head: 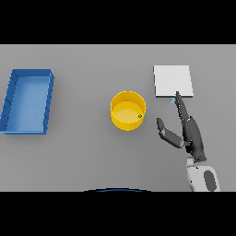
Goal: Pick up the red beaker and tilt it to pour out 1 green nut into yellow bowl. Pick up the yellow bowl and place it on the metallic measuring scale.
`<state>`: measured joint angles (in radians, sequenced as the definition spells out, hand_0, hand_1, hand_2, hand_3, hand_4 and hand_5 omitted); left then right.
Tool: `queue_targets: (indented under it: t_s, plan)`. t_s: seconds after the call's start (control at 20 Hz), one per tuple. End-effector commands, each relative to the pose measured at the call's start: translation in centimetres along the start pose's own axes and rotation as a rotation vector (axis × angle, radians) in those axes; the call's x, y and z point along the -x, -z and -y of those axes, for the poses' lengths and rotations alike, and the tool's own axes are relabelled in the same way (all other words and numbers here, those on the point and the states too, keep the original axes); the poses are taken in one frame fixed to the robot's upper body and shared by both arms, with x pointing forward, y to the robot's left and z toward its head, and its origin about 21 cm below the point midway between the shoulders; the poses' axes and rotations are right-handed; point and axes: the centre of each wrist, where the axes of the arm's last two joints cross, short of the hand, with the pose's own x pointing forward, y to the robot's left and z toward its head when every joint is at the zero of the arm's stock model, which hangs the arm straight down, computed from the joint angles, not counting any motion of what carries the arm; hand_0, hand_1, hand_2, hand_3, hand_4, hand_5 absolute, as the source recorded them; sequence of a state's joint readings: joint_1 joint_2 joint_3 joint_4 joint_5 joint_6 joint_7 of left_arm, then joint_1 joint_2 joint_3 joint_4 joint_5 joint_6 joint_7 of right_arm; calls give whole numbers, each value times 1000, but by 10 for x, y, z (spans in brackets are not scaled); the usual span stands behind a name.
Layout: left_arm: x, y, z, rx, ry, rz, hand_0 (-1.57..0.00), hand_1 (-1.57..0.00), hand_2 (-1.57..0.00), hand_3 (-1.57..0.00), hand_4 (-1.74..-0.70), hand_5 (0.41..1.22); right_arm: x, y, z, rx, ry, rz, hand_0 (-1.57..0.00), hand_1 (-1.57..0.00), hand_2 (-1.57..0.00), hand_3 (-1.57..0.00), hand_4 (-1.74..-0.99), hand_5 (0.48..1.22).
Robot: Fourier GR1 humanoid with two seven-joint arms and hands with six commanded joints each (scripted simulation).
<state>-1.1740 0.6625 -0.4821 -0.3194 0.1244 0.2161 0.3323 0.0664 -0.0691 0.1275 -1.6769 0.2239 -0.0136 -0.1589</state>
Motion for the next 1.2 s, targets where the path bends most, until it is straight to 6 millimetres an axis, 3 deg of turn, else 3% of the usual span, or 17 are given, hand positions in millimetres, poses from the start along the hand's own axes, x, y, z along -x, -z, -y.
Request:
queue_targets:
  t_s: [0.0,0.2,0.5,0.7,0.75,0.8,0.85,0.9,1.0,1.15]
  plan:
    - [9,-2,3,0,-34,-23,-1571,-1571,-1571,-1396,-1741,1221,0,-1,2,3,-6,-2,1,1,1,1,-1192,704]
    - [50,-22,20,1,-120,-90,-1571,-1571,-1571,-1376,-1741,1221,3,-2,8,-4,-9,12,1,1,1,1,-1207,708]
    - [79,-60,48,37,-164,-174,-1571,-1571,-1571,-1383,-1741,1221,2,-1,5,-3,-5,8,1,1,1,1,-1186,687]
    - [93,-75,51,115,-166,-218,-1571,-1571,-1571,-1366,-1735,955,3,-2,1,-1,7,2,1,1,1,1,-1168,679]
    - [94,-80,52,153,-146,-210,-1571,-1571,-1571,-1407,-1661,888,2,-3,0,-5,2,6,1,1,1,1,-1165,678]
    - [93,-83,50,181,-143,-186,-1571,-1571,-1571,-1368,-1493,827,3,-2,0,-6,-7,-5,1,1,1,1,-1165,675]
    - [94,-88,47,219,-101,-143,-1571,-1545,-1489,-1238,-1311,774,3,-3,2,-3,-9,-11,1,1,1,1,-1163,671]
    - [95,-90,43,253,-75,-104,-1495,-1380,-1311,-1098,-1155,740,2,0,2,-5,-13,-16,1,1,1,1,-1159,669]
    - [99,-91,38,341,-74,-74,-1003,-883,-839,-707,-933,697,2,3,4,6,-12,-11,1,1,1,1,-1162,671]
    - [102,-92,35,380,-8,-65,-513,-452,-429,-361,-785,656,-2,0,3,-4,-6,13,1,1,1,1,-1147,680]
